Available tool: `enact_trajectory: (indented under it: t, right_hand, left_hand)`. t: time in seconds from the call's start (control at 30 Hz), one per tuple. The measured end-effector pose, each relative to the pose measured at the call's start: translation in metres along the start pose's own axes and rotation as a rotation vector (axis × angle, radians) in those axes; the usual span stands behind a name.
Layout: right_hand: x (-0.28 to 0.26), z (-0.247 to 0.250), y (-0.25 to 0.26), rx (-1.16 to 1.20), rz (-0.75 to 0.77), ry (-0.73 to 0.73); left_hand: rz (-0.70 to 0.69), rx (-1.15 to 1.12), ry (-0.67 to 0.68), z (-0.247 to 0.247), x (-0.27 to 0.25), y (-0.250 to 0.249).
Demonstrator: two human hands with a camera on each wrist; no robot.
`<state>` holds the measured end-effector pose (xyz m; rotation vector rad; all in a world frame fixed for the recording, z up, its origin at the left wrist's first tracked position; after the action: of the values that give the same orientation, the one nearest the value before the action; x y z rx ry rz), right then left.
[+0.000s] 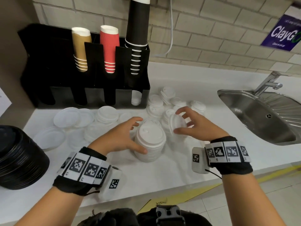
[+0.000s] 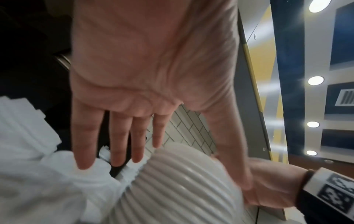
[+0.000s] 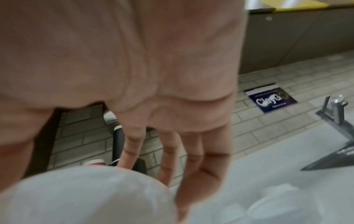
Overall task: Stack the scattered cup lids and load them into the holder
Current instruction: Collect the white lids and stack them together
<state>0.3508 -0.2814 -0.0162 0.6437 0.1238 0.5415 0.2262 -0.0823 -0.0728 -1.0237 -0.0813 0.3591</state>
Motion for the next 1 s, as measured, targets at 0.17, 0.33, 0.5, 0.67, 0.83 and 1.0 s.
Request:
enact_trajectory:
  t: [0.17, 0.33, 0.5, 0.67, 0.83, 1.0]
  right_hand:
    - [-0.003, -0.021, 0.030, 0.239, 0.098, -0.067]
    - [-0.002, -0.044, 0.043, 0.187, 0.164, -0.028]
    - [-0.005, -0.052, 0.058, 0.075, 0.264, -0.035]
    - [-0.009, -0.054, 0.063, -0.011, 0.333, -0.042]
    - [-0.012, -0.054, 0.056, 0.028, 0.347, -0.020]
    - [0.021, -0.012, 0.008, -0.040, 0.136, -0.281]
  left_hand:
    - [0.004, -0.037, -0.037, -0.011, -0.002, 0.009]
    - [0.005, -0.070, -0.112, -0.017, -0.003, 0.014]
    - [0.010, -0.120, -0.139, -0.020, -0.002, 0.018]
    - [0.012, -0.119, -0.145, -0.020, -0.001, 0.017]
    - [0.014, -0.113, -0.141, -0.020, -0.001, 0.016]
    - [0.009, -0.126, -0.104, -0.016, -0.001, 0.013]
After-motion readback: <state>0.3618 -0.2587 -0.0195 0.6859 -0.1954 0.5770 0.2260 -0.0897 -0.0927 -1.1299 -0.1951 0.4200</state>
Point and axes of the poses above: each hand's wrist, its own x-axis towards the middle knuckle, its own z-axis out of the back of the hand, y = z × x, the point moved 6 cm from there along x, towards the middle knuckle, and after that the axes turned 15 degrees about -y, right-handed, at the moved point
